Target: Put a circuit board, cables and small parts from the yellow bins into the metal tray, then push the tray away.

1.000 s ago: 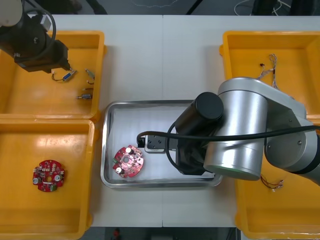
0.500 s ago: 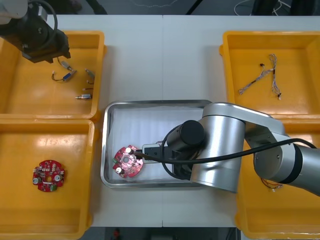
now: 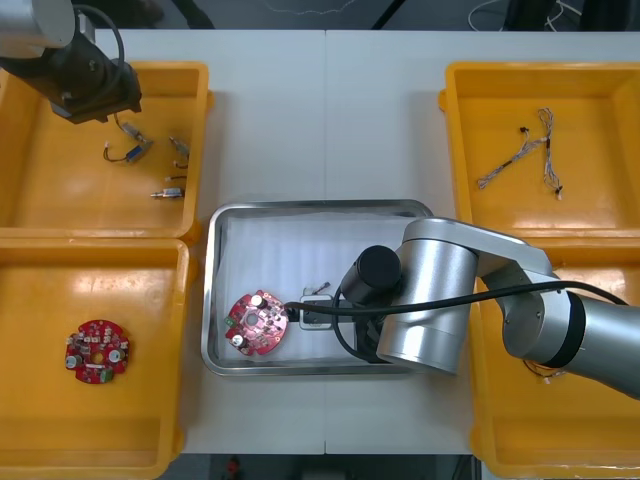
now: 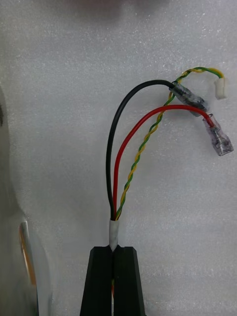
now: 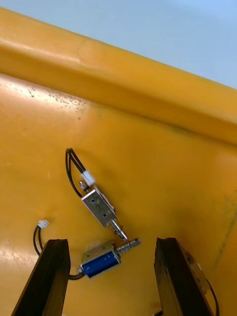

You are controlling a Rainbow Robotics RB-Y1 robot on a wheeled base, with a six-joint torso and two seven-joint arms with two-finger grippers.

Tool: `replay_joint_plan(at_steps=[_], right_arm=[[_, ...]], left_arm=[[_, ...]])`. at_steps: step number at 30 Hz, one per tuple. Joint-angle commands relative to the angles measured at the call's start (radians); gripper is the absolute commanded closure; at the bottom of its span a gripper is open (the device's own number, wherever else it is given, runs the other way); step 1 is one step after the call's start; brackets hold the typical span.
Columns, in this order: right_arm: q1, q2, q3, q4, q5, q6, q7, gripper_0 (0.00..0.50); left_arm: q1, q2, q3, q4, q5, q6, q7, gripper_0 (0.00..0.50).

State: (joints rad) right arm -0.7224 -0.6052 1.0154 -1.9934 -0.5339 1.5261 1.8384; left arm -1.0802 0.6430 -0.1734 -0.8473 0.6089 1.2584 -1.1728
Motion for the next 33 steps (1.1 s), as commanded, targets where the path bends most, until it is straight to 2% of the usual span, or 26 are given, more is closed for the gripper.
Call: replay_joint_plan(at_steps=[1,2,3,4,8,10,17,23,31,33], right_arm=[[0.011,0.001,0.011,-0.027,0.003,0.005,-0.01,0.26],[0.011,0.001,0.009,-0.033,0.006,0.006,-0.013,0.186],[0.011,0.001,0.005,-0.039,0.011,0.011,-0.016,0.186],[0.011,0.001,0.0,-0.044,0.012,0.014,-0.016,0.055],[0.011,0.001,-0.012,-0.051,0.012,0.026,-0.021,0.031],[0.011,0.001,-0.018,-0.056,0.015,0.042,-0.022,0.0],[0.009,0.002,-0.064,-0.094,0.014,0.094,-0.025,0.0],[0.011,0.021,-0.147,-0.147,0.009,0.207,-0.034,0.0],[0.011,0.025,-0.324,-0.17,-0.1,0.384,-0.054,0.0],[0.011,0.022,-0.37,-0.174,-0.126,0.394,-0.061,0.0]], left_arm=[[-0.086,-0.033,-0.021,0.065,-0.035,-0.062,-0.061,0.0],[-0.086,-0.036,-0.021,0.071,-0.04,-0.07,-0.062,0.0],[-0.086,-0.037,-0.021,0.076,-0.051,-0.076,-0.064,0.0],[-0.087,-0.04,-0.021,0.079,-0.058,-0.077,-0.065,0.0],[-0.086,-0.048,-0.021,0.1,-0.067,-0.108,-0.065,0.0],[-0.086,-0.056,-0.021,0.119,-0.07,-0.134,-0.068,0.0],[-0.086,-0.068,-0.038,0.162,-0.083,-0.171,-0.076,0.0],[-0.086,-0.074,-0.069,0.198,-0.074,-0.215,-0.077,0.0],[-0.084,-0.082,-0.07,0.226,-0.07,-0.229,-0.08,0.0],[-0.084,-0.085,-0.07,0.235,-0.067,-0.237,-0.082,0.0]])
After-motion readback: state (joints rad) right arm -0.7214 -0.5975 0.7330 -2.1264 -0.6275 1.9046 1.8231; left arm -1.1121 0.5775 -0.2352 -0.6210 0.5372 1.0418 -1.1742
